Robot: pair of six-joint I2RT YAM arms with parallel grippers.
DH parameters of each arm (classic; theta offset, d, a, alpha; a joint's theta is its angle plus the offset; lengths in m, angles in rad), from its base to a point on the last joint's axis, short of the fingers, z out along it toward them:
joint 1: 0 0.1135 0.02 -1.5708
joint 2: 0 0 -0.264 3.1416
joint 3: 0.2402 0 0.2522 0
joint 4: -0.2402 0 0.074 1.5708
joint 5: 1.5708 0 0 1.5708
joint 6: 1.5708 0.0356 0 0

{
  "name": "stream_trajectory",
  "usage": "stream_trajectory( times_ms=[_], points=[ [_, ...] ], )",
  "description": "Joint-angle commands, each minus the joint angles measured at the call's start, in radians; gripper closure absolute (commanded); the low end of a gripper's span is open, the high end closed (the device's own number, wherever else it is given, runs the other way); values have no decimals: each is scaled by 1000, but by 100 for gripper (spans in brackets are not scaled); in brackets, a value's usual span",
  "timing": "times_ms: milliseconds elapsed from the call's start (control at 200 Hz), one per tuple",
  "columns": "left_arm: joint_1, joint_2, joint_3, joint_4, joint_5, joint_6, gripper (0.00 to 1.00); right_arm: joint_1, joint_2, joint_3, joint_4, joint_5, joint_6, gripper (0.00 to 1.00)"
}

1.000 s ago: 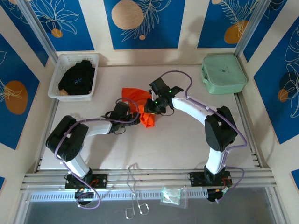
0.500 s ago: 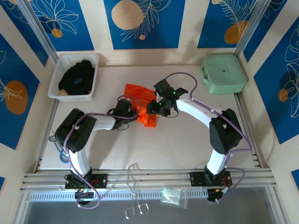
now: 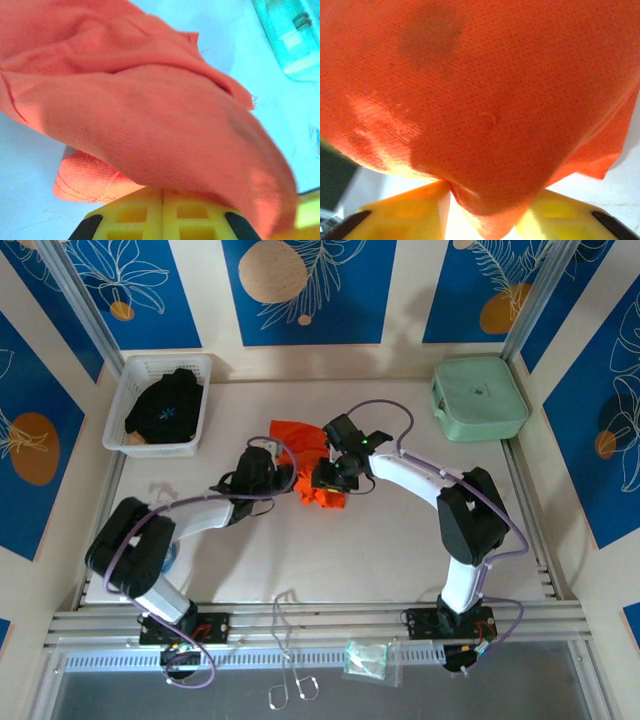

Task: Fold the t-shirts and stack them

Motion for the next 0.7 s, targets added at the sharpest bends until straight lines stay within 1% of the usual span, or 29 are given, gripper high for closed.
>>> stream_trajectory(
  times_ms=[0, 25, 70, 215, 315, 350, 430, 455, 485, 525, 570, 595, 645, 695],
  points=[
    [-5, -61, -25, -100, -61, 48, 100, -19, -17, -16, 0, 41, 35, 87],
    [-5, -73, -29, -112, -72, 51, 100, -23, -29, -27, 3, 50, 38, 93],
    [-5, -93, -36, -132, -87, 57, 100, -30, -54, -44, 6, 65, 43, 100],
    [-5, -143, -43, -199, -131, 76, 100, -56, -168, -95, 1, 121, 40, 100],
    [-5, -146, -23, -248, -126, 94, 99, -88, -253, -131, 4, 113, 40, 100],
    [-5, -139, -16, -256, -112, 101, 89, -102, -280, -143, 8, 99, 42, 100],
    [-8, -116, -13, -245, -74, 109, 52, -133, -330, -166, 25, 56, 48, 100],
    [-12, -107, -15, -235, -64, 110, 42, -141, -341, -169, 28, 43, 50, 100],
    [-13, -92, -19, -218, -49, 111, 32, -148, -351, -173, 29, 32, 51, 100],
    [-16, -68, -24, -191, -20, 112, 24, -154, -358, -174, 28, 22, 52, 100],
    [-17, -38, -28, -152, 22, 109, 18, -156, -360, -176, 28, 14, 52, 100],
    [-20, -17, -28, -128, 46, 107, 12, -158, -360, -177, 29, 12, 53, 100],
    [-26, 20, -29, -76, 107, 100, 7, -159, -356, -180, 31, 8, 56, 100],
    [-35, 54, -28, -28, 158, 96, 5, -161, -352, -181, 33, 3, 58, 100]
  ],
)
